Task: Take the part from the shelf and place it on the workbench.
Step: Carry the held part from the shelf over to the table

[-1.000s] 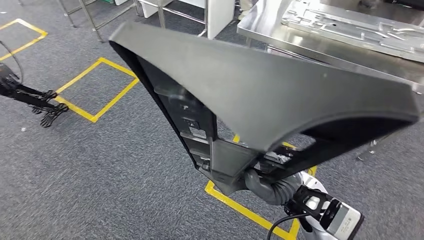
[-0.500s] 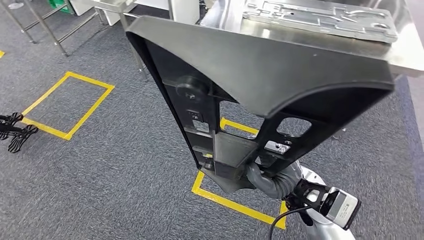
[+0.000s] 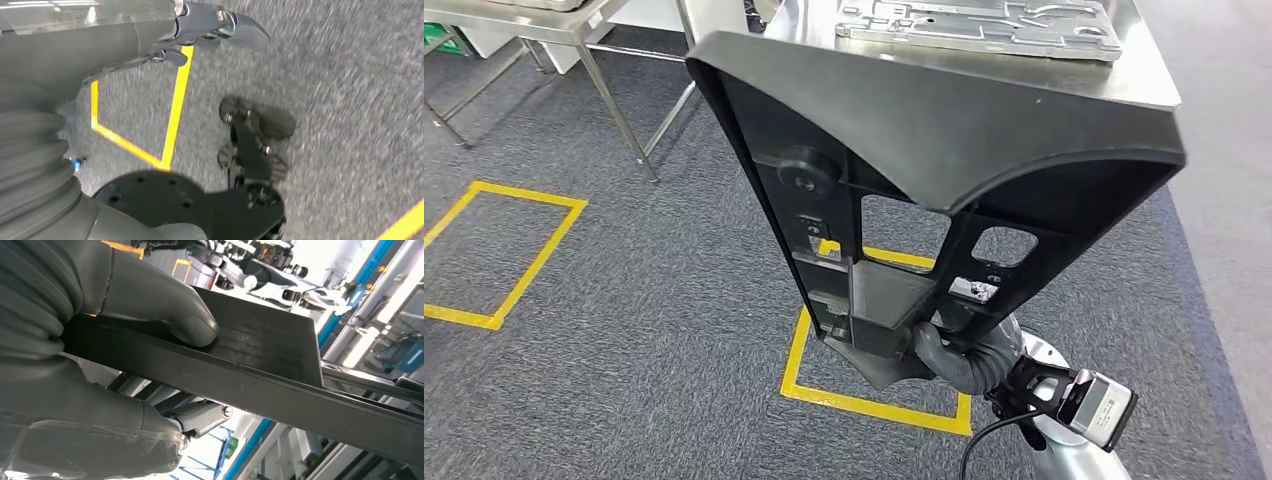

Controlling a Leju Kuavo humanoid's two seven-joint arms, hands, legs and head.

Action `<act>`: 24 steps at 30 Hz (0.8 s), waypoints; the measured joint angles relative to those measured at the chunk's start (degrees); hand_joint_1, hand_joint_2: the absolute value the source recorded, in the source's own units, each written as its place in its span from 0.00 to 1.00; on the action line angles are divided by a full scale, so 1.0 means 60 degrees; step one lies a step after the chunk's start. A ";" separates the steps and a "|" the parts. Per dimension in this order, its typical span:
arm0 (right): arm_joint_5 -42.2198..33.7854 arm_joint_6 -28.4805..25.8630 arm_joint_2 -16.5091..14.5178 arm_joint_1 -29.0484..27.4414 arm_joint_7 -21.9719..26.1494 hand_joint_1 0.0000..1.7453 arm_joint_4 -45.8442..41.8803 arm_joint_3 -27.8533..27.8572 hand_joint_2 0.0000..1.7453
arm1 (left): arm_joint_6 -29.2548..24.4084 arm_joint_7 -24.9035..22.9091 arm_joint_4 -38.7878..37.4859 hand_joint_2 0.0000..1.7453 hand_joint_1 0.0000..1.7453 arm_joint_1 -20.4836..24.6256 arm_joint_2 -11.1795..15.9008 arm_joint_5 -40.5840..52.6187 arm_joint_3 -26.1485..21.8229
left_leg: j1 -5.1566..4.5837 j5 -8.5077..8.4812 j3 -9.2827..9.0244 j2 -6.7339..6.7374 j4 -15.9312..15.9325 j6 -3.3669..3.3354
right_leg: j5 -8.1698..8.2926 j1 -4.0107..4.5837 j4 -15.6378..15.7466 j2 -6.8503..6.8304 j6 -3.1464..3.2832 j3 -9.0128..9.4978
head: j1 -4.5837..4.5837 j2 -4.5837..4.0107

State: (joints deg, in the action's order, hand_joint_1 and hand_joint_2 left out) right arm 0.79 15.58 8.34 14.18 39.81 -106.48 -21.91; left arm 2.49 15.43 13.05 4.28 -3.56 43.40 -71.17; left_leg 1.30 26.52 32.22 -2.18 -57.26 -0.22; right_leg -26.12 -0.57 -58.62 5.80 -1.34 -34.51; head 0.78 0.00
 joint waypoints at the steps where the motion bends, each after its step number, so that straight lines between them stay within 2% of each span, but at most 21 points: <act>1: -0.0007 0.0006 0.0001 0.0028 0.0001 1.00 0.0001 0.0005 1.00 | 0.0016 0.0000 -0.0001 1.00 0.00 0.0009 -0.0006 0.0000 0.0001 | 0.0017 -0.0022 -0.0026 0.0126 0.0051 -0.0056 | -0.0205 0.0013 -0.0342 -0.0270 -0.0053 -0.0163 | 0.0024 0.0000; 2: -0.0017 0.0015 0.0002 0.0054 0.0001 1.00 0.0007 0.0007 1.00 | 0.0036 -0.0002 -0.0001 1.00 0.00 0.0010 -0.0008 -0.0003 0.0001 | 0.0005 -0.0027 -0.0038 0.0253 0.0071 -0.0094 | -0.0498 0.0001 -0.0895 -0.0574 -0.0099 -0.0429 | 0.0046 0.0000; 3: -0.0025 0.0025 0.0002 0.0079 0.0000 1.00 0.0019 0.0007 1.00 | 0.0061 -0.0005 -0.0001 1.00 0.00 0.0004 -0.0008 -0.0007 0.0000 | -0.0006 -0.0020 -0.0037 0.0376 0.0073 -0.0119 | -0.0813 -0.0018 -0.1571 -0.0768 -0.0154 -0.0771 | 0.0071 0.0000; 4: -0.0032 0.0034 0.0002 0.0087 0.0000 1.00 0.0036 0.0005 1.00 | 0.0087 -0.0010 -0.0001 1.00 0.00 0.0000 -0.0008 -0.0012 -0.0001 | -0.0016 -0.0011 -0.0034 0.0501 0.0070 -0.0126 | -0.1040 -0.0047 -0.2188 -0.0846 -0.0200 -0.1087 | 0.0072 0.0000; 5: -0.0038 0.0046 0.0002 0.0084 -0.0001 1.00 0.0057 0.0004 1.00 | 0.0111 -0.0015 -0.0001 1.00 0.00 0.0000 -0.0008 -0.0015 -0.0002 | -0.0020 -0.0001 -0.0035 0.0618 0.0067 -0.0126 | -0.1102 -0.0078 -0.2538 -0.0873 -0.0235 -0.1269 | 0.0074 0.0000; 6: -0.0046 0.0062 0.0004 0.0083 -0.0001 1.00 0.0075 0.0004 1.00 | 0.0133 -0.0019 -0.0001 1.00 0.00 0.0004 -0.0009 -0.0017 -0.0003 | -0.0020 0.0012 -0.0041 0.0728 0.0062 -0.0117 | -0.0977 -0.0104 -0.2504 -0.0901 -0.0259 -0.1257 | 0.0075 0.0000; 7: -0.0057 0.0083 0.0005 0.0084 -0.0001 1.00 0.0087 0.0004 1.00 | 0.0159 -0.0023 -0.0001 1.00 0.00 0.0007 -0.0014 -0.0017 -0.0003 | -0.0019 0.0029 -0.0056 0.0825 0.0055 -0.0095 | -0.0694 -0.0122 -0.2061 -0.0956 -0.0267 -0.1030 | 0.0076 0.0000; 9: -0.0076 0.0125 0.0009 0.0091 0.0000 1.00 0.0098 0.0005 1.00 | 0.0255 -0.0026 -0.0001 1.00 0.00 0.0012 -0.0026 -0.0017 -0.0003 | -0.0036 0.0083 -0.0089 0.0959 0.0032 -0.0013 | -0.0102 -0.0114 -0.0672 -0.1136 -0.0223 -0.0288 | 0.0074 0.0000; 10: -0.0070 0.0130 0.0009 0.0095 0.0001 1.00 0.0106 0.0005 1.00 | 0.0313 -0.0023 -0.0001 1.00 0.00 0.0018 -0.0031 -0.0017 -0.0003 | -0.0053 0.0109 -0.0106 0.0999 0.0021 0.0043 | 0.0062 -0.0093 -0.0149 -0.1196 -0.0166 -0.0015 | 0.0067 0.0000; 11: -0.0055 0.0126 0.0012 0.0097 0.0001 1.00 0.0118 0.0008 1.00 | 0.0370 -0.0014 -0.0001 1.00 0.00 0.0031 -0.0032 -0.0017 -0.0003 | -0.0071 0.0127 -0.0120 0.1029 0.0018 0.0102 | 0.0108 -0.0065 0.0117 -0.1218 -0.0102 0.0122 | 0.0063 0.0000; 13: -0.0024 0.0100 0.0018 0.0097 0.0001 1.00 0.0148 0.0014 1.00 | 0.0442 0.0007 -0.0001 1.00 0.00 0.0061 -0.0030 -0.0015 -0.0003 | -0.0082 0.0136 -0.0159 0.1083 0.0039 0.0222 | 0.0091 -0.0024 0.0191 -0.1160 0.0031 0.0127 | 0.0056 0.0000; 15: -0.0017 0.0073 0.0021 0.0099 0.0000 1.00 0.0158 0.0018 1.00 | 0.0484 0.0036 -0.0001 1.00 0.00 0.0066 -0.0027 -0.0007 -0.0002 | -0.0050 0.0251 -0.0126 0.0955 -0.0100 0.0332 | 0.0106 -0.0049 0.0256 -0.1107 0.0156 0.0167 | 0.0040 0.0000; 16: -0.0020 0.0057 0.0020 0.0100 0.0001 1.00 0.0158 0.0018 1.00 | 0.0496 0.0056 -0.0001 1.00 0.00 0.0053 -0.0026 -0.0005 -0.0002 | -0.0034 0.0444 -0.0003 0.0820 -0.0403 0.0367 | 0.0115 -0.0071 0.0293 -0.1087 0.0219 0.0197 | 0.0020 0.0000; 17: -0.0020 0.0042 0.0015 0.0093 0.0001 1.00 0.0158 0.0016 1.00 | 0.0511 0.0076 -0.0001 1.00 0.00 0.0032 -0.0025 -0.0002 -0.0001 | -0.0018 0.0722 0.0232 0.0658 -0.0922 0.0388 | 0.0115 -0.0082 0.0313 -0.1069 0.0268 0.0227 | -0.0009 0.0000; 19: -0.0015 0.0014 0.0009 0.0040 0.0001 1.00 0.0158 0.0009 1.00 | 0.0535 0.0114 -0.0001 1.00 0.00 -0.0029 -0.0026 0.0001 0.0000 | -0.0013 0.1286 0.0904 0.0484 -0.2265 0.0404 | 0.0081 -0.0050 0.0306 -0.1011 0.0338 0.0246 | -0.0043 0.0000; 20: -0.0010 0.0005 0.0007 -0.0007 0.0000 1.00 0.0158 0.0005 1.00 | 0.0546 0.0130 -0.0001 1.00 0.00 -0.0061 -0.0026 0.0003 0.0001 | -0.0014 0.1378 0.1165 0.0458 -0.2716 0.0404 | 0.0057 -0.0030 0.0298 -0.0966 0.0350 0.0259 | -0.0047 0.0000; 21: -0.0006 -0.0001 0.0007 -0.0054 -0.0001 1.00 0.0158 0.0002 1.00 | 0.0556 0.0145 -0.0001 1.00 0.00 -0.0091 -0.0025 0.0005 0.0001 | -0.0015 0.1276 0.1263 0.0450 -0.2813 0.0391 | 0.0027 -0.0015 0.0285 -0.0916 0.0354 0.0283 | -0.0047 0.0000; 22: -0.0005 -0.0003 0.0007 -0.0091 -0.0001 1.00 0.0158 -0.0001 1.00 | 0.0563 0.0156 -0.0001 1.00 0.00 -0.0114 -0.0024 0.0006 0.0001 | -0.0016 0.0996 0.1166 0.0449 -0.2514 0.0366 | -0.0009 -0.0007 0.0271 -0.0866 0.0345 0.0321 | -0.0049 0.0000; 24: -0.0018 0.0003 0.0008 -0.0124 0.0000 1.00 0.0158 -0.0006 1.00 | 0.0575 0.0182 -0.0001 1.00 0.00 -0.0134 -0.0014 0.0021 0.0000 | -0.0028 0.0295 0.0593 0.0419 -0.1209 0.0274 | -0.0099 0.0006 0.0243 -0.0788 0.0300 0.0426 | -0.0049 0.0000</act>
State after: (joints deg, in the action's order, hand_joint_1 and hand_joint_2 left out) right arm 0.68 15.59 8.39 13.43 39.81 -105.53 -21.94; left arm 5.94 16.52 13.05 3.48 -3.64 43.53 -71.17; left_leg 1.13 28.29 35.78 0.33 -64.52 1.42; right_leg -26.72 -0.53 -57.16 1.07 0.45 -31.96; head 0.48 0.00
